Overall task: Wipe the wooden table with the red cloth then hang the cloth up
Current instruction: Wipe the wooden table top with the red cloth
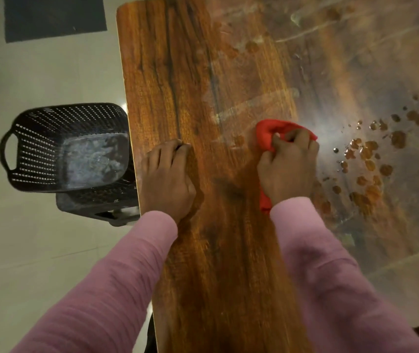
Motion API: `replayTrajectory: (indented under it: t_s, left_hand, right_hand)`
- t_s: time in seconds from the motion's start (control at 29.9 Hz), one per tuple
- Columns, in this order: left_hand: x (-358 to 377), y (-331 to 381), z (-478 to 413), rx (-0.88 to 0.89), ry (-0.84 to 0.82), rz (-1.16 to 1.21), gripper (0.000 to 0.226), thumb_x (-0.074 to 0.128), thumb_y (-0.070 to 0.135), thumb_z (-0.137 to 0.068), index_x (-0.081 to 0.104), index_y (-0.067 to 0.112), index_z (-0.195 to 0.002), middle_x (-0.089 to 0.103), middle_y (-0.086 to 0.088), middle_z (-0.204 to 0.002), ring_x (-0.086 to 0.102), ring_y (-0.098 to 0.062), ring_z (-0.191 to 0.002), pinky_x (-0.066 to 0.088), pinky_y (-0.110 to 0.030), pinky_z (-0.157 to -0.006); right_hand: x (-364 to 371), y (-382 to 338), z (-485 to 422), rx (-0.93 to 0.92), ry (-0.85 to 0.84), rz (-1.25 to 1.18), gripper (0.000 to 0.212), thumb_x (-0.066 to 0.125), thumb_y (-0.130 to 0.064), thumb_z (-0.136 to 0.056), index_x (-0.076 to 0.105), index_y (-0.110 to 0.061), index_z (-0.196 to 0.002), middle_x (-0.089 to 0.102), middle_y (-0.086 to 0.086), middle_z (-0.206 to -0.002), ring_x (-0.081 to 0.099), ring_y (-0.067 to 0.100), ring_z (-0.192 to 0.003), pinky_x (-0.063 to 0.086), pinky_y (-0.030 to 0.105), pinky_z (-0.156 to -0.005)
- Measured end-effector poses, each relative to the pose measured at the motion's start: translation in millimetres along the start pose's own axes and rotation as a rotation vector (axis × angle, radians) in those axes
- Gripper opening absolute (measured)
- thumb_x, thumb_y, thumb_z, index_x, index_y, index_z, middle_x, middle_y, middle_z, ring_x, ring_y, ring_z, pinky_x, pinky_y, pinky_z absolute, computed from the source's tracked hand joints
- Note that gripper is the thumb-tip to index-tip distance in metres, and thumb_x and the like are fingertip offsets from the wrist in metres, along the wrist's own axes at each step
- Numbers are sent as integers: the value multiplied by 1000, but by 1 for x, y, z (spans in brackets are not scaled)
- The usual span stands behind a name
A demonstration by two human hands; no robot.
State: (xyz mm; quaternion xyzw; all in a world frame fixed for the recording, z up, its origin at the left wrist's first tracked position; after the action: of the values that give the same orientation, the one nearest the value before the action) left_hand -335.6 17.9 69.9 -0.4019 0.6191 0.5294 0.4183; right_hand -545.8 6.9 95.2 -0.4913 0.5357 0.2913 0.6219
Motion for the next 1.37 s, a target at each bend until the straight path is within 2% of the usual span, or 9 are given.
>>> replayTrajectory:
  t_s: [0.17,0.27,0.43,0.57,0.74,0.97,1.14,1.24,1.37]
  left_hand:
    - [2,-2,-3,11,-70,-3,55,36,22,-76,55,9,-127,52,-10,-131,44,-32,-120,35,-46,-103]
    - [0,-4,-4,2,-109,27,56,35,23,-77,55,11,-127,53,-8,-132,44,-32,-123,34,-50,-105]
    - [-5,-8,-6,13,-74,108,51,34,27,-81,60,14,-123,55,-6,-127,47,-29,-119,36,-50,-104]
    - [-8,-11,-33,-2,-10,96,44,38,29,-83,58,17,-121,53,-6,-125,45,-29,-117,34,-47,-101]
    - [7,-7,-98,26,-37,15,43,45,27,-90,50,17,-132,43,-9,-144,31,-33,-137,20,-51,-114]
    - [15,-6,-113,48,-44,-23,46,38,28,-92,48,15,-135,44,-10,-143,34,-33,-135,21,-51,-114]
    - [10,-12,-116,-36,-14,105,47,48,24,-88,52,9,-132,49,-12,-138,39,-34,-129,26,-50,-111]
    - [6,-11,-112,-49,-14,81,54,40,22,-79,54,9,-129,49,-12,-137,40,-34,-128,30,-51,-108]
    - [6,-10,-113,-47,-25,64,61,34,23,-75,52,9,-131,47,-12,-138,38,-34,-128,29,-52,-109]
  right_hand:
    - [22,-74,40,-313,-146,-27,47,43,-29,-80,65,-16,-119,52,10,-127,44,34,-108,39,40,-88]
    - [20,-63,40,-377,-165,4,45,45,-27,-81,65,-17,-121,54,9,-125,46,32,-107,43,41,-89]
    - [0,2,-22,4,-31,31,36,53,-17,-86,65,-15,-119,48,13,-127,41,36,-114,41,48,-95]
    - [0,2,-45,83,-38,55,37,51,-18,-86,65,-14,-121,48,15,-127,39,39,-116,37,50,-97]
    - [-1,-17,-32,62,96,226,35,56,-31,-83,67,-24,-115,52,12,-125,41,37,-116,29,49,-98]
    - [9,-32,-38,-87,-29,39,39,55,-29,-87,64,-16,-123,54,12,-115,49,37,-104,44,43,-85]
    - [34,-102,5,-270,-69,60,44,45,-34,-78,67,-25,-115,57,7,-110,49,31,-95,34,40,-79]
    - [31,-81,-6,-215,-60,107,43,46,-34,-78,65,-30,-117,57,6,-111,49,32,-98,33,42,-82]
    - [17,-23,-64,66,-34,178,42,49,-32,-87,58,-28,-127,48,13,-123,42,38,-112,37,50,-91]
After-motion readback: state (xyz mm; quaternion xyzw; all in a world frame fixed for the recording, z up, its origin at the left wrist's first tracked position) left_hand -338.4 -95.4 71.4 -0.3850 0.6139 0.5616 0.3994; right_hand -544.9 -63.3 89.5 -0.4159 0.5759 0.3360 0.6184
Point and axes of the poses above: each hand's wrist, its own z-axis away from the middle knuckle, its own x-axis out of the palm, y = z × x, the point moved 5 cm from there along -z, towards the middle knuckle
